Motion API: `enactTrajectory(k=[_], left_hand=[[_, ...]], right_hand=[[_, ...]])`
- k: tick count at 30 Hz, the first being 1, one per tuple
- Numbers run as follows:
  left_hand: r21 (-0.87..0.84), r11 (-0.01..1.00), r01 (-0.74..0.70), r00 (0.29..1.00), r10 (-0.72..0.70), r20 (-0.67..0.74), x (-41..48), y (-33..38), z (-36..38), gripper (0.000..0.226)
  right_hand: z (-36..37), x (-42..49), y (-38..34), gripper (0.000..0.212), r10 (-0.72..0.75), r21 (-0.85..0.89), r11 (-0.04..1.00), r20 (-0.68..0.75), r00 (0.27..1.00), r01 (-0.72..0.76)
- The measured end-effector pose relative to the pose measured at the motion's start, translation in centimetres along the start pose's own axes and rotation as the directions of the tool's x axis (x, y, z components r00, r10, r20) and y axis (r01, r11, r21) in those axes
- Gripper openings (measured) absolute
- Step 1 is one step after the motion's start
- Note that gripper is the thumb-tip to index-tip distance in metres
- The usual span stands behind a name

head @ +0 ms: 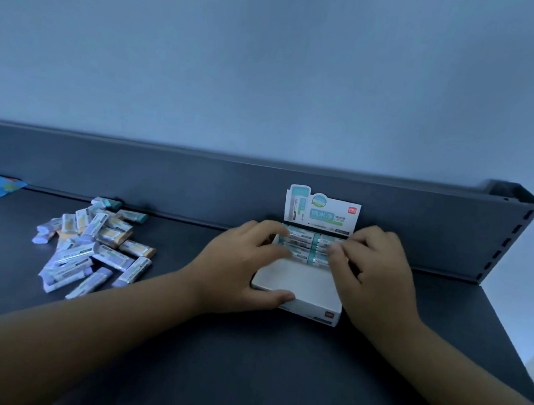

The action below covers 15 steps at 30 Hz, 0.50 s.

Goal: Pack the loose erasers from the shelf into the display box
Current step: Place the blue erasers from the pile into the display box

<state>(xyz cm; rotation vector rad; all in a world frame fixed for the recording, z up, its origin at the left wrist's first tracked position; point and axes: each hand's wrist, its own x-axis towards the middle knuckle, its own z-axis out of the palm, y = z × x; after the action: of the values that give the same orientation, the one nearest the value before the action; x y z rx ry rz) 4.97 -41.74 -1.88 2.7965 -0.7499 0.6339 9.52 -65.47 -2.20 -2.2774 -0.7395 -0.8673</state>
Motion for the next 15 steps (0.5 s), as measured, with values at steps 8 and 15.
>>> enactTrajectory(k=[8, 15], left_hand=[[0.232, 0.967, 0.107, 0.993, -0.114, 0.015, -0.4, 2.6, -2.4, 0.08], [0.217, 0.93, 0.298, 0.949, -0.314, 0.041, -4.5, 0.5, -7.1, 0.081]], right_hand=[[-6.3, 0.6, -5.1, 0.046, 0.112, -0.179, 0.983, 0.421, 0.9, -0.038], [-4.2, -1.5, -14.9, 0.049, 0.398, -0.261, 0.909, 0.317, 0.861, -0.324]])
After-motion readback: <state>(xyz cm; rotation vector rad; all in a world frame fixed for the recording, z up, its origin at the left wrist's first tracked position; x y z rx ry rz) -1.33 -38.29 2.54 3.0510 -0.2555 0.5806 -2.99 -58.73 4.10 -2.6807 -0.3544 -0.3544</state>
